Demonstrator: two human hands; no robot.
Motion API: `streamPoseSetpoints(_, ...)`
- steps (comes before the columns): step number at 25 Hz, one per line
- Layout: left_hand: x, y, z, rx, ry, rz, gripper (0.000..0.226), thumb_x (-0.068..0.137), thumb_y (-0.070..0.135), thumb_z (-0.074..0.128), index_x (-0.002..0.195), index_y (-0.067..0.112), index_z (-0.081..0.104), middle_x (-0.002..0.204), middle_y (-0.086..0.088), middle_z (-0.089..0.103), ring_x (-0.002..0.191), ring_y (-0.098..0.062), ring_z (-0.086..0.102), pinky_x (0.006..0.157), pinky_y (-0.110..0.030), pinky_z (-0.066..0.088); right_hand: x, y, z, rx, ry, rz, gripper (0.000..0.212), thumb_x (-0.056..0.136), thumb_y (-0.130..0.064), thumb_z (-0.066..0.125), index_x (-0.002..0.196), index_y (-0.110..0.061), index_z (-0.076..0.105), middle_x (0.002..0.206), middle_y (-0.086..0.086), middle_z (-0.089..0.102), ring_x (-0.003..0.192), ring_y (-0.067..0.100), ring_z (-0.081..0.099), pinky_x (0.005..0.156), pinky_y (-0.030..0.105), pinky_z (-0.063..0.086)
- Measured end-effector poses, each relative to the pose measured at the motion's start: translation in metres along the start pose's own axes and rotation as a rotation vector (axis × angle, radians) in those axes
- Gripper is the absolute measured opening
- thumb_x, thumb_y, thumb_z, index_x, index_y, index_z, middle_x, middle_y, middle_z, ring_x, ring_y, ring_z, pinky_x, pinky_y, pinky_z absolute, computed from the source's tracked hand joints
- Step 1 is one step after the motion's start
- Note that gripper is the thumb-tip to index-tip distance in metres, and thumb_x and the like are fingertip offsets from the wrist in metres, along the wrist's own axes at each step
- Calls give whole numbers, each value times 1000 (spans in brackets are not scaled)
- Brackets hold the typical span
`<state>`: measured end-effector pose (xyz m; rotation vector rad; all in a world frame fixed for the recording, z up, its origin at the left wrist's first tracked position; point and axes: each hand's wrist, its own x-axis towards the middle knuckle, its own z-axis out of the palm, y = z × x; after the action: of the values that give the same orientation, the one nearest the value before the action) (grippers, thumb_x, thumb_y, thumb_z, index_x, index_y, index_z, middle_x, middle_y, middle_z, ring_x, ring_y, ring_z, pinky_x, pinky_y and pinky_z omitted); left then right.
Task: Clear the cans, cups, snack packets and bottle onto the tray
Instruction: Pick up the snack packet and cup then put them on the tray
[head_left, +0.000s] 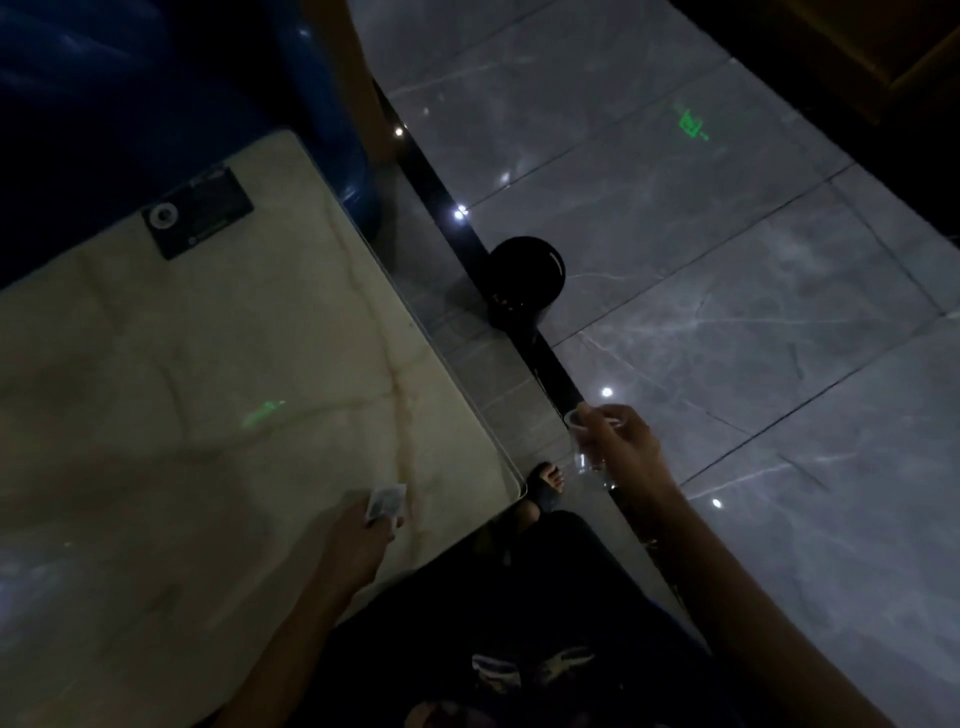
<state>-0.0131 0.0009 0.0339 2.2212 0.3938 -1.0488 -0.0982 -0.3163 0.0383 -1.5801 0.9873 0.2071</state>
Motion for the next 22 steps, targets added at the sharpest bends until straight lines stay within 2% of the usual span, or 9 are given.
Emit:
streamPoseSetpoints(3,16,11,7,69,-65,47,17,92,16,55,97,7,69,87,-17,72,78,-27,67,69,-34,47,-2,10,-1,-133,98,-26,60,67,-82,57,100,-33,60,86,-15,72,74,0,68,63,21,57)
streamPoseSetpoints(5,23,37,17,109,-109,118,22,89,21,56,101,14,72,91,-12,74,86,-25,69,75,-33,51,-9,25,-10,-226,144,-13,58,65,-83,57,98,-36,59,73,-24,69,64,-14,63,48,6,44)
streamPoseSetpoints(8,33,89,46,121,-150,217,17,95,28,54,95,26,71,77,2,71,70,-16,65,61,-25,47,-14,52,-45,-249,229,64,54,61,-85,58,93,-42,58,74,-21,65,64,-10,61,54,14,44)
streamPoseSetpoints(11,48,150,83,229,-128,220,22,93,26,51,77,16,63,67,-1,62,63,-21,58,53,-25,41,4,66,-89,-226,247,134,48,55,-88,52,83,-50,56,72,-21,60,66,-13,54,54,12,39)
streamPoseSetpoints(14,62,203,125,191,-95,213,30,92,29,51,76,7,63,69,-7,65,70,-26,63,60,-32,44,51,65,-140,-272,161,148,58,57,-88,51,92,-42,59,83,-10,66,70,-2,59,58,17,42)
streamPoseSetpoints(16,66,230,149,119,-68,182,32,93,35,52,90,7,68,84,-13,71,83,-29,67,74,-37,51,95,56,-183,-355,74,142,62,62,-86,53,99,-37,60,88,-5,70,77,9,65,66,27,51)
streamPoseSetpoints(18,59,248,165,-1,-58,103,32,93,40,54,105,14,69,94,-12,73,91,-26,69,81,-39,54,125,39,-216,-409,-22,129,63,62,-87,55,99,-37,58,85,-10,69,78,9,67,70,29,54)
streamPoseSetpoints(20,49,250,176,-49,-1,63,23,93,35,55,106,22,69,96,-3,73,92,-21,70,78,-34,52,151,19,-234,-445,-64,62,69,56,-93,51,97,-39,57,82,-13,68,75,3,66,66,25,52)
streamPoseSetpoints(22,41,245,179,-28,90,5,18,94,26,54,103,20,68,100,-8,71,96,-29,68,79,-34,50,181,-4,-239,-437,-108,4,75,55,-95,49,101,-36,58,84,-12,69,75,3,66,64,23,50)
